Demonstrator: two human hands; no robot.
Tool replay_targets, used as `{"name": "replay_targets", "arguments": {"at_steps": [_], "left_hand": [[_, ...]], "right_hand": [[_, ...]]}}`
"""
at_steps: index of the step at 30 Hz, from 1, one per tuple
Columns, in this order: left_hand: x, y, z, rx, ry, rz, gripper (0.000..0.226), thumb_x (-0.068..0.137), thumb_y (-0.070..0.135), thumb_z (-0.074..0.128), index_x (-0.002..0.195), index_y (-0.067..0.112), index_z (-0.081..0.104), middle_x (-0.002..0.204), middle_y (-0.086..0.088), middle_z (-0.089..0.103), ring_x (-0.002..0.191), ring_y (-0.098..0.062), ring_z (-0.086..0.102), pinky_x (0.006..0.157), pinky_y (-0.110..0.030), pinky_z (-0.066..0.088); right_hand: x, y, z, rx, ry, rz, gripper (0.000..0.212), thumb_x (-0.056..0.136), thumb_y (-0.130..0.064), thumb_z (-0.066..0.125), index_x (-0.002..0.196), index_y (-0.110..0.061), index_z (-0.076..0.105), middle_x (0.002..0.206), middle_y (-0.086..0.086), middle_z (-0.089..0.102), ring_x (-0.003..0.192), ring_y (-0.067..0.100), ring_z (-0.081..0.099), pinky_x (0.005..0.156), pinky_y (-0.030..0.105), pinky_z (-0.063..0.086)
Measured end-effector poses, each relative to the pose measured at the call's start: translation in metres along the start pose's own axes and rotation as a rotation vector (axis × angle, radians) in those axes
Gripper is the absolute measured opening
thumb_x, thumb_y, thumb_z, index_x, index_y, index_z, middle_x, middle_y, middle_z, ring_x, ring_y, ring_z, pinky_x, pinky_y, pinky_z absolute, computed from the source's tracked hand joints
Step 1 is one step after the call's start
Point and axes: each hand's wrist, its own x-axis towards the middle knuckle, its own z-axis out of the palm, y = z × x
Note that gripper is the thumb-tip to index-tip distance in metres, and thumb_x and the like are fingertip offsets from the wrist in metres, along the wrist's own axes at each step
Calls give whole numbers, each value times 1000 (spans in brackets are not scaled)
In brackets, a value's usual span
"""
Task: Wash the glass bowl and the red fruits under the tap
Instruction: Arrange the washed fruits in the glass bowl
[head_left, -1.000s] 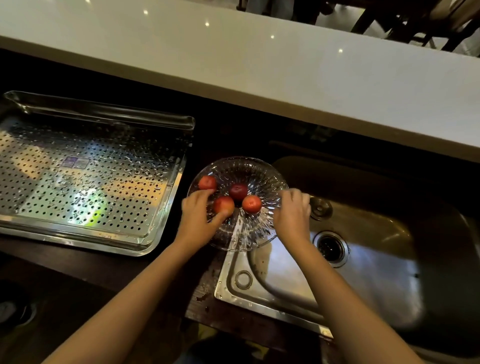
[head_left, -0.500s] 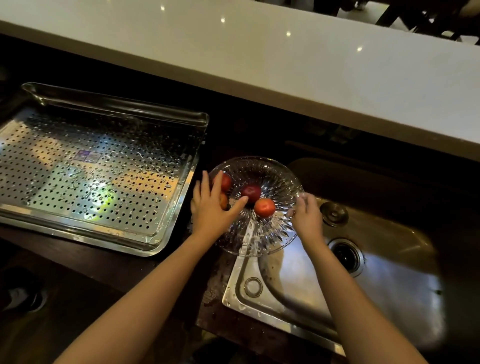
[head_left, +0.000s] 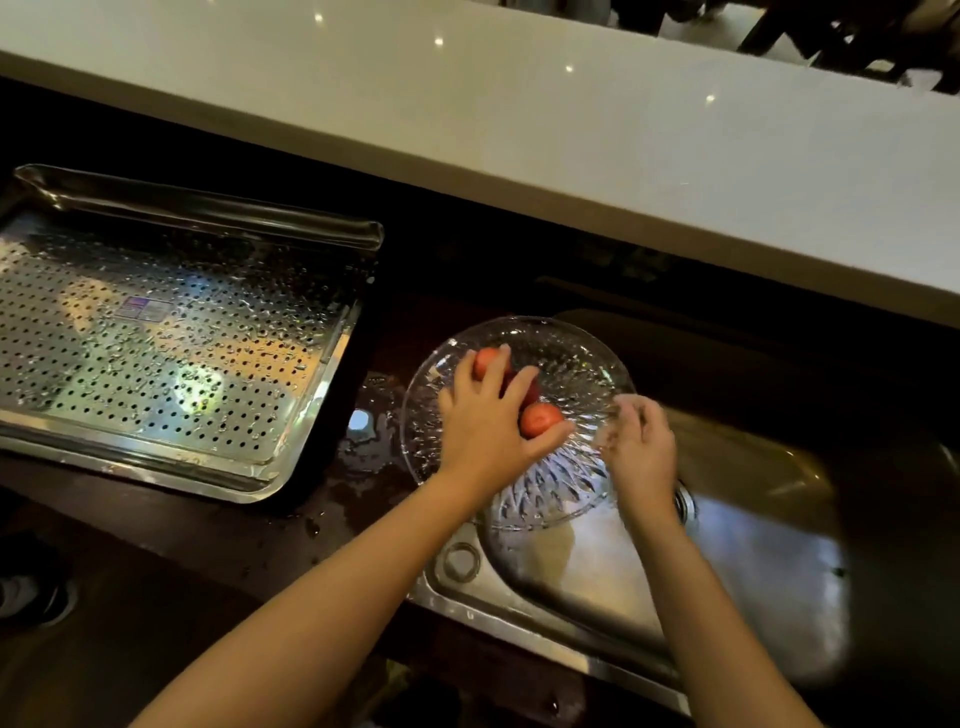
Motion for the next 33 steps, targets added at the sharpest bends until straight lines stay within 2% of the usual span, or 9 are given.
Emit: {"name": "replay_targets", "arguments": {"at_steps": [2,6,10,13,17,20,26,30,33], "left_hand": [[-2,25,4,-48,-14,29,76,69,81,31,129,35,42,151,1,31,138,-35,20,104,-57,24],[-11,77,18,-166,-54,60,74,70,81,28,126,36,43,145,2,39,134,-32,25,101,-55,28],[-25,115,36,-335,-149,16,69,71,80,25,123,38,42,141,7,41,129,-27,28,99,-50,30],[-36,132,50,-457,-249,-44,69,71,78,21,124,38,40,141,9,39,126,-25,28,98,-47,32],[-48,140,58,-530,-271,-83,66,73,75,20,124,37,39,140,7,39,125,-24,30,95,-44,33],[-51,138,58,-553,-268,-100,59,77,72,23,122,37,40,139,8,40,125,-24,31,95,-46,34],[-44,127,40,-558,-242,-104,58,77,71,25,122,36,39,142,8,36,128,-26,27,99,-48,31],[-31,106,3,-435,-110,-56,66,74,74,22,124,35,38,144,5,34,132,-29,23,103,-53,26],[-19,73,-33,-312,-2,-19,69,74,76,22,127,35,37,147,3,33,134,-30,21,104,-56,22]], "right_hand": [[-2,-5,-28,-45,71,27,16,98,-20,39,99,-20,55,62,0,55,50,8,51,45,22,41],[-7,-15,-85,-203,194,73,17,97,-16,41,98,-18,57,64,-1,56,60,16,56,64,39,49],[-8,-28,-127,-409,209,120,18,95,-19,41,104,-16,57,83,5,60,80,27,61,78,51,53],[-8,-35,-141,-584,191,117,25,96,-20,38,114,-12,53,97,12,58,84,28,60,71,44,52],[-12,-38,-142,-728,173,99,25,98,-21,37,115,-11,51,91,9,55,78,25,59,58,32,43],[-16,-44,-138,-754,147,81,26,98,-21,36,117,-10,50,94,11,54,87,29,59,69,39,48],[-22,-63,-124,-726,161,27,27,98,-21,37,117,-9,51,105,16,57,90,27,54,73,39,45],[-24,-84,-106,-581,180,-18,25,96,-22,40,113,-13,56,104,13,58,89,24,53,79,40,46],[-28,-97,-77,-419,173,-55,22,94,-19,43,105,-11,61,92,10,60,83,22,53,73,34,39]]}}
